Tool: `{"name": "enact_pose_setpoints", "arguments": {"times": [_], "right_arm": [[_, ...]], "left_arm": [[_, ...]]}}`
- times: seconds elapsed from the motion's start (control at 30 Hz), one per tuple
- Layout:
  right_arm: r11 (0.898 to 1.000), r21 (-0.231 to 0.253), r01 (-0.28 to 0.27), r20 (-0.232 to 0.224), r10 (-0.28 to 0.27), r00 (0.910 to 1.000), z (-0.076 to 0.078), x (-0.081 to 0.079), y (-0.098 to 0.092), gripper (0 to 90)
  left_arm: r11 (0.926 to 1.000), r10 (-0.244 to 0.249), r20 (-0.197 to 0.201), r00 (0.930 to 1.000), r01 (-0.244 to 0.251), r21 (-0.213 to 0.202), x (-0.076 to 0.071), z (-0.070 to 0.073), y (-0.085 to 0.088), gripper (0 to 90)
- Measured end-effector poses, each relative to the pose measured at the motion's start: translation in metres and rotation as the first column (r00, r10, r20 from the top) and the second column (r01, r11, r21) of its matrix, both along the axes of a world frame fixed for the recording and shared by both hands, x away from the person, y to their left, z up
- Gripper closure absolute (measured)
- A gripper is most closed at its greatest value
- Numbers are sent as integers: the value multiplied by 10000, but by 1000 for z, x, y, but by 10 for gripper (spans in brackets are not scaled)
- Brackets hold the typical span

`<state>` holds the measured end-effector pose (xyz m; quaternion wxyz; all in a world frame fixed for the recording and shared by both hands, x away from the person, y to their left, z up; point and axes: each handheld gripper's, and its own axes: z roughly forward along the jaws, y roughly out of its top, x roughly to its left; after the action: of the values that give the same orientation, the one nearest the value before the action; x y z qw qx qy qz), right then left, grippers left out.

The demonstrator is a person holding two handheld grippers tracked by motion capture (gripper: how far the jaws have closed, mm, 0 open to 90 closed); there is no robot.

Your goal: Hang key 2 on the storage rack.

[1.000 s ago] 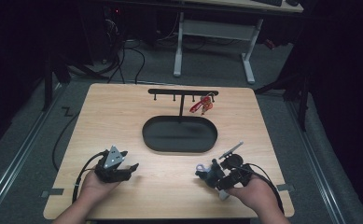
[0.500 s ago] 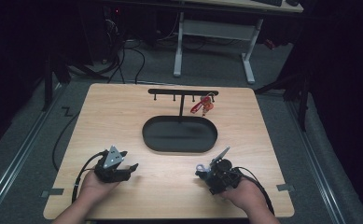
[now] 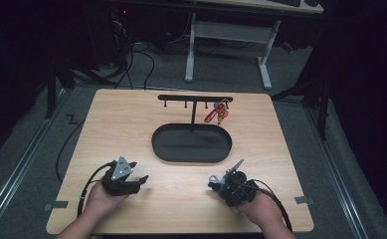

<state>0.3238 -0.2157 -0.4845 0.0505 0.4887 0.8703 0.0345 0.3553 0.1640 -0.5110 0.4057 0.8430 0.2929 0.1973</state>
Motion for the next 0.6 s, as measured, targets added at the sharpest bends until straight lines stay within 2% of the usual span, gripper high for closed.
{"name": "enact_pose_setpoints", "arguments": {"times": [0.1,0.2,0.23,0.3,0.4,0.43,0.6], "right_arm": [[9999,-118,-84,0,84,10000,0,0,1,478],[10000,-65,-74,-238,72,9997,3,1,3,483],[9997,-28,-222,-221,221,9995,11,2,4,482],[9995,-13,-328,-196,327,9993,16,3,4,483],[9998,207,-49,-217,54,9997,33,7,3,481],[9997,222,-42,-143,45,9999,44,9,2,480],[9994,283,189,-50,-187,9998,64,18,-2,478]], "left_arm": [[10000,-33,-33,10000,33,25,0,0,0,347],[10000,-58,20,10000,58,60,-1,0,-1,347],[10000,-74,12,10000,74,44,-2,0,-2,347],[9999,-86,14,10000,86,69,-2,0,-2,347],[9999,-118,-24,9999,118,68,-2,-1,-2,347],[9999,-120,-27,9999,120,54,-2,-1,-2,347],[9999,-158,-34,9999,158,25,-1,0,-1,347]]}}
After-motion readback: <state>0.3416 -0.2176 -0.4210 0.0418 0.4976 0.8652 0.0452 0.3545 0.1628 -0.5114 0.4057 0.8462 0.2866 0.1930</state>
